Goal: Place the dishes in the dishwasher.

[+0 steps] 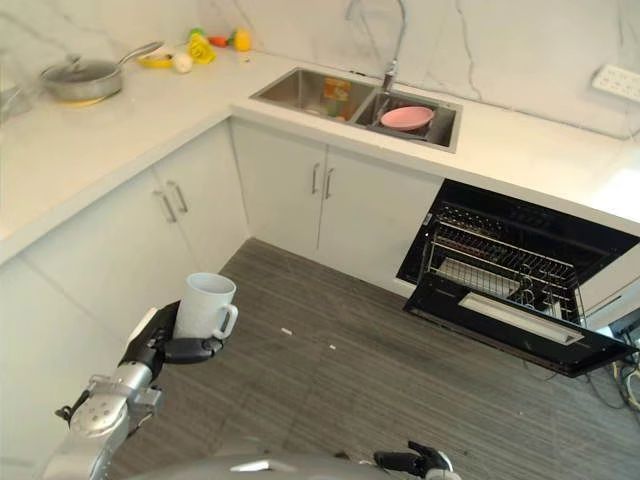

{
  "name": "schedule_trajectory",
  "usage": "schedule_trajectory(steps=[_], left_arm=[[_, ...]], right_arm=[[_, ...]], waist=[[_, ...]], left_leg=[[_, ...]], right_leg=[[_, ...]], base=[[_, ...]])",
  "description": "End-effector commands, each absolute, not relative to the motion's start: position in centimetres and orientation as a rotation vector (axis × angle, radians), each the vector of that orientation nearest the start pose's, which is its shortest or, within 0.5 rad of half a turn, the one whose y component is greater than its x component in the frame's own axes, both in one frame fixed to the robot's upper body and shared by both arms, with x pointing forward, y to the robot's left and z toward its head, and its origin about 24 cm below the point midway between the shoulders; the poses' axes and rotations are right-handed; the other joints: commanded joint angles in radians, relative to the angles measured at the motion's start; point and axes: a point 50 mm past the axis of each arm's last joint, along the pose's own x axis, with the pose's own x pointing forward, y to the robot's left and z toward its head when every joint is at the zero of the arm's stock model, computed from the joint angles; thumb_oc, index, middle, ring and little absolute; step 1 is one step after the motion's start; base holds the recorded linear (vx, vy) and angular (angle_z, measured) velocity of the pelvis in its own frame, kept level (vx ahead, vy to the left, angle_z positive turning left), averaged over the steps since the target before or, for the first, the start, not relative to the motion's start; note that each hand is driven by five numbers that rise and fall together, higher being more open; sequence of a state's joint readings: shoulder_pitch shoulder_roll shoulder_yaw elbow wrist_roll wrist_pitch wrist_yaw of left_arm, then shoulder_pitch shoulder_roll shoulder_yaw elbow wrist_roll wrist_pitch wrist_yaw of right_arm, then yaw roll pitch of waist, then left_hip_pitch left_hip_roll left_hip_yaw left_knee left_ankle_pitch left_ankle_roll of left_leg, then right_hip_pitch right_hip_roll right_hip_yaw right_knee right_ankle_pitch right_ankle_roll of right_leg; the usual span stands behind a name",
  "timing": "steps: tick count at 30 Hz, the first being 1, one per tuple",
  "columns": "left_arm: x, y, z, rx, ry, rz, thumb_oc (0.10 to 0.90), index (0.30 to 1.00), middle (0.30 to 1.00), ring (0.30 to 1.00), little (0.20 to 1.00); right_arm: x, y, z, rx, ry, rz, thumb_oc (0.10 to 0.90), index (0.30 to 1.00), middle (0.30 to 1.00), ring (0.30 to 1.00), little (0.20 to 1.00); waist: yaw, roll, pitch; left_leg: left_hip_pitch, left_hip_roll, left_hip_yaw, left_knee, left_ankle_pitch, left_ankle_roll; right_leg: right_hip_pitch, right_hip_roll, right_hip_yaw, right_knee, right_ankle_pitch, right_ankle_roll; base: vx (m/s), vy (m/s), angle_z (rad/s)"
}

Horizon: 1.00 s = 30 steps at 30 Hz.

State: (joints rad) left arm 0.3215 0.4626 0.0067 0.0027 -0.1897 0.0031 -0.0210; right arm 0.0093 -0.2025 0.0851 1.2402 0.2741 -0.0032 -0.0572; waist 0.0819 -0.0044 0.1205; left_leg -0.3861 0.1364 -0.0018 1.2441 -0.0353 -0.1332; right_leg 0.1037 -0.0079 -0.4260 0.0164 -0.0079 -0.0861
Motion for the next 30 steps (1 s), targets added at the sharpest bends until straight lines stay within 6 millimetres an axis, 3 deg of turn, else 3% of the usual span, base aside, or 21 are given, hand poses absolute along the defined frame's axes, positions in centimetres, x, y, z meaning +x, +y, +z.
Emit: schedule_trajectory(steps=[1, 2, 3, 4, 5, 6, 7, 9, 12, 13, 15, 16, 18, 19, 20, 22, 24, 26, 27, 28, 30], left_arm=[[20.4, 24.0, 5.9, 0.225, -0.022, 0.013, 0.400, 0.300, 0.300, 0.300, 0.300], [20.4, 24.0, 5.9, 0.225, -0.022, 0.013, 0.400, 0.300, 0.300, 0.300, 0.300], [20.3, 24.0, 5.8, 0.224, -0.017, 0.012, 0.400, 0.300, 0.300, 0.300, 0.300], [20.1, 24.1, 5.4, 0.239, -0.001, 0.010, 0.400, 0.300, 0.300, 0.300, 0.300], [20.2, 24.1, 5.4, 0.239, -0.002, 0.010, 0.400, 0.300, 0.300, 0.300, 0.300], [20.0, 24.0, 5.0, 0.230, 0.011, 0.016, 0.400, 0.300, 0.300, 0.300, 0.300], [19.8, 24.1, 4.8, 0.228, 0.017, 0.021, 0.400, 0.300, 0.300, 0.300, 0.300], [19.4, 24.2, 4.8, 0.237, 0.022, 0.024, 0.400, 0.300, 0.300, 0.300, 0.300], [19.6, 24.2, 4.7, 0.242, 0.024, 0.017, 0.400, 0.300, 0.300, 0.300, 0.300], [19.9, 24.4, 4.9, 0.263, 0.022, 0.013, 0.400, 0.300, 0.300, 0.300, 0.300], [20.2, 24.5, 5.2, 0.278, 0.015, 0.008, 0.400, 0.300, 0.300, 0.300, 0.300], [20.6, 24.5, 5.6, 0.310, 0.002, -0.002, 0.400, 0.300, 0.300, 0.300, 0.300], [20.7, 24.5, 5.7, 0.318, -0.002, -0.004, 0.400, 0.300, 0.300, 0.300, 0.300], [21.3, 24.3, 5.7, 0.345, -0.008, -0.006, 0.400, 0.300, 0.300, 0.300, 0.300], [21.3, 24.3, 5.7, 0.342, -0.006, -0.007, 0.400, 0.300, 0.300, 0.300, 0.300], [21.6, 23.8, 5.8, 0.313, -0.021, -0.013, 0.400, 0.300, 0.300, 0.300, 0.300], [21.8, 23.6, 6.2, 0.304, -0.047, -0.022, 0.400, 0.300, 0.300, 0.300, 0.300], [22.1, 23.4, 6.3, 0.306, -0.058, -0.026, 0.400, 0.300, 0.300, 0.300, 0.300], [22.1, 23.4, 6.3, 0.305, -0.058, -0.026, 0.400, 0.300, 0.300, 0.300, 0.300], [22.0, 23.6, 6.1, 0.313, -0.053, -0.015, 0.400, 0.300, 0.300, 0.300, 0.300], [21.9, 23.8, 6.0, 0.309, -0.048, -0.005, 0.400, 0.300, 0.300, 0.300, 0.300]], right_arm=[[14.0, -22.0, -14.8, 0.015, 1.010, -0.264, 0.800, 0.900, 0.900, 0.900, 0.900], [14.0, -22.0, -14.8, 0.014, 1.010, -0.264, 0.800, 0.900, 0.900, 0.900, 0.900], [14.6, -21.9, -14.5, 0.014, 0.986, -0.256, 0.800, 0.900, 0.900, 0.900, 0.900], [15.6, -21.7, -14.1, -0.016, 0.950, -0.226, 0.800, 0.900, 0.900, 0.900, 0.900], [15.6, -21.7, -14.1, -0.016, 0.950, -0.227, 0.800, 0.900, 0.900, 0.900, 0.900], [16.0, -21.5, -13.9, -0.018, 0.926, -0.218, 0.800, 0.900, 0.900, 0.900, 0.900], [16.0, -21.3, -13.9, -0.013, 0.927, -0.204, 0.800, 0.900, 0.900, 0.900, 0.900], [16.1, -21.1, -13.7, -0.022, 0.901, -0.197, 0.800, 0.900, 0.900, 0.900, 0.900], [15.6, -21.4, -13.8, -0.034, 0.908, -0.204, 0.800, 0.900, 0.900, 0.900, 0.900], [15.7, -21.4, -13.6, -0.020, 0.887, -0.201, 0.800, 0.900, 0.900, 0.900, 0.900], [16.1, -21.4, -13.3, -0.016, 0.867, -0.197, 0.800, 0.900, 0.900, 0.900, 0.900], [17.4, -21.6, -12.4, -0.034, 0.809, -0.187, 0.800, 0.900, 0.900, 0.900, 0.900], [17.8, -21.6, -12.0, -0.032, 0.784, -0.185, 0.800, 0.900, 0.900, 0.900, 0.900], [19.0, -21.5, -11.0, -0.025, 0.716, -0.178, 0.800, 0.900, 0.900, 0.900, 0.900], [19.1, -21.4, -10.9, -0.022, 0.708, -0.174, 0.800, 0.900, 0.900, 0.900, 0.900], [19.5, -21.6, -10.4, -0.019, 0.678, -0.174, 0.800, 0.900, 0.900, 0.900, 0.900], [19.9, -21.8, -9.9, -0.010, 0.645, -0.184, 0.800, 0.900, 0.900, 0.900, 0.900], [20.0, -21.9, -9.7, 0.004, 0.635, -0.198, 0.800, 0.900, 0.900, 0.900, 0.900], [20.0, -21.9, -9.7, 0.003, 0.635, -0.198, 0.800, 0.900, 0.900, 0.900, 0.900], [19.9, -21.6, -9.9, 0.001, 0.645, -0.182, 0.800, 0.900, 0.900, 0.900, 0.900], [19.9, -21.3, -10.0, -0.006, 0.650, -0.164, 0.800, 0.900, 0.900, 0.900, 0.900]], waist=[[0.034, -0.048, 0.071], [0.039, -0.051, 0.073], [0.047, -0.051, 0.076], [0.081, -0.026, 0.078], [0.082, -0.028, 0.077], [0.106, -0.004, 0.084], [0.109, 0.001, 0.074], [0.103, 0.011, 0.059], [0.087, -0.006, 0.032], [0.068, -0.010, 0.024], [0.060, -0.011, 0.028], [0.034, -0.012, 0.050], [0.022, 0.000, 0.057], [0.011, 0.011, 0.082], [0.009, 0.011, 0.081], [0.010, -0.005, 0.080], [0.010, -0.017, 0.081], [0.003, -0.012, 0.083], [0.003, -0.010, 0.084], [0.009, -0.015, 0.077], [0.018, -0.015, 0.072]], left_leg=[[0.179, -0.017, 0.085, -0.596, -0.035, 0.068], [0.188, -0.020, 0.091, -0.605, -0.034, 0.069], [0.181, -0.025, 0.091, -0.710, -0.034, 0.072], [0.159, -0.063, 0.026, -1.011, 0.060, 0.056], [0.165, -0.065, 0.028, -1.031, 0.075, 0.057], [0.133, -0.088, -0.028, -1.186, 0.154, 0.037], [0.178, -0.091, -0.032, -1.257, 0.164, 0.032], [0.223, -0.079, -0.023, -1.272, 0.207, 0.034], [0.273, -0.096, -0.013, -1.288, 0.181, 0.052], [0.317, -0.096, 0.010, -1.296, 0.158, 0.072], [0.339, -0.098, 0.028, -1.290, 0.137, 0.092], [0.388, -0.114, 0.060, -1.279, 0.089, 0.131], [0.403, -0.105, 0.068, -1.278, 0.079, 0.145], [0.465, -0.104, 0.114, -1.295, 0.043, 0.173], [0.483, -0.104, 0.126, -1.298, 0.032, 0.176], [0.520, -0.115, 0.150, -1.305, -0.008, 0.169], [0.527, -0.108, 0.155, -1.297, -0.028, 0.151], [0.567, -0.089, 0.159, -1.303, -0.055, 0.131], [0.568, -0.088, 0.159, -1.303, -0.055, 0.131], [0.593, -0.078, 0.187, -1.309, -0.069, 0.116], [0.611, -0.072, 0.210, -1.311, -0.079, 0.106]], right_leg=[[0.036, -0.022, 0.014, -0.104, -0.028, 0.127], [0.038, -0.026, 0.019, -0.104, -0.029, 0.128], [0.047, -0.033, 0.037, -0.104, -0.033, 0.136], [0.079, -0.011, 0.070, -0.104, -0.057, 0.157], [0.076, -0.014, 0.070, -0.104, -0.054, 0.157], [0.119, 0.006, 0.116, -0.104, -0.087, 0.159], [0.133, 0.011, 0.130, -0.104, -0.098, 0.163], [0.138, 0.006, 0.124, -0.104, -0.106, 0.167], [0.148, -0.035, 0.124, -0.067, -0.099, 0.193], [0.115, -0.075, 0.128, 0.051, -0.105, 0.216], [0.065, -0.110, 0.133, 0.157, -0.097, 0.235], [-0.026, -0.173, 0.143, 0.372, -0.019, 0.286], [-0.067, -0.180, 0.151, 0.452, 0.013, 0.286], [-0.146, -0.222, 0.125, 0.595, 0.049, 0.293], [-0.157, -0.242, 0.103, 0.600, 0.059, 0.297], [-0.146, -0.294, 0.053, 0.462, 0.037, 0.285], [-0.138, -0.307, 0.027, 0.269, 0.048, 0.281], [-0.170, -0.323, 0.010, 0.089, 0.124, 0.306], [-0.168, -0.322, 0.009, 0.087, 0.125, 0.306], [-0.183, -0.345, -0.063, -0.002, 0.171, 0.324], [-0.166, -0.344, -0.111, -0.023, 0.185, 0.325]], base=[[0.40, 0.365, -0.96], [0.22, 0.237, -0.85], [0.34, 0.340, -0.93], [0.33, 0.336, -0.69], [0.47, 0.446, -0.81], [0.29, 0.284, -0.84], [0.28, 0.290, -1.18], [0.20, 0.287, -1.58], [0.26, 0.304, -0.86], [0.16, 0.210, -0.44], [0.19, 0.334, -0.39], [0.15, 0.363, -0.34], [0.11, 0.351, -0.52], [0.16, 0.370, -0.34], [0.20, 0.294, -0.68], [0.24, 0.006, -0.99], [0.24, -0.170, -0.68], [0.26, -0.146, -0.62], [0.25, -0.078, -0.44], [0.25, -0.045, -0.33], [0.24, -0.057, -0.49]])
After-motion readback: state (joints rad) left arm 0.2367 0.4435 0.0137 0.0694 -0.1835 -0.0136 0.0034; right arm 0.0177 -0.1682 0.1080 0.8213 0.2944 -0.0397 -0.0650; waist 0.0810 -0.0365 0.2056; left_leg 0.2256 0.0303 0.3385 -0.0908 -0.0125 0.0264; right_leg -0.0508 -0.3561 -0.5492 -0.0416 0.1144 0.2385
